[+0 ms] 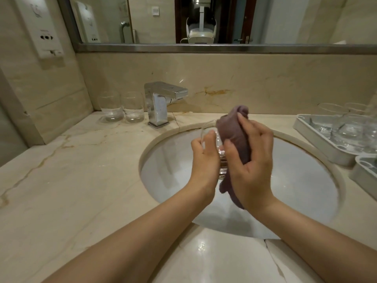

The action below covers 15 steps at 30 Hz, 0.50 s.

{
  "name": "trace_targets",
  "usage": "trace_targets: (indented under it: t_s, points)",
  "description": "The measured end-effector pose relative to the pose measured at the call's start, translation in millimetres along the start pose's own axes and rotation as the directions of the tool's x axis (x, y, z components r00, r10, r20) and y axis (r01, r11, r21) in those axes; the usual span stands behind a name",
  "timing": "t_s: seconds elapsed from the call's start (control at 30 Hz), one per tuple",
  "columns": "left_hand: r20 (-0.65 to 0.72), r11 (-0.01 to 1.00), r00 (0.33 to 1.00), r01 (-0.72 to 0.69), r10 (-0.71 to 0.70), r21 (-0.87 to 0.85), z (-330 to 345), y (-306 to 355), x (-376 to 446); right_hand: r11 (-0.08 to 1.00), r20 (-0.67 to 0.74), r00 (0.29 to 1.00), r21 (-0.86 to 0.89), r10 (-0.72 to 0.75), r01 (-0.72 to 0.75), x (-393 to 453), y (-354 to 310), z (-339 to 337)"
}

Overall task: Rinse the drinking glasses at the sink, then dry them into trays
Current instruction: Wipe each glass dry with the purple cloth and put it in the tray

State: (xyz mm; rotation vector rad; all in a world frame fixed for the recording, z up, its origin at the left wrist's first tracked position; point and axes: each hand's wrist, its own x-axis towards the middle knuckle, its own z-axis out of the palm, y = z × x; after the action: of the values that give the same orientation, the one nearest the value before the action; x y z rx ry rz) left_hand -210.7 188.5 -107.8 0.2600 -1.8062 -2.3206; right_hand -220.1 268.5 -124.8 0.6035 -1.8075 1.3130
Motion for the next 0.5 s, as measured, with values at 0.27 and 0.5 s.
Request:
trace_targets:
  t_s: [0.27, 0.5]
  points:
    - [0.132, 0.986, 0.984, -0.134, 0.120, 0.104, 5.7, -2.4, -8.2, 0.525, 0.140, 0.679, 0.530, 0.721, -0.666, 27.2, -0.7, -13.8]
    - [0.202, 0.956, 0.978, -0.098, 0.042, 0.276, -2.0, -3.3, -1.0, 0.264, 0.309, 0.464, 0.515, 0.830, -0.815, 31.8, 3.8, -18.5]
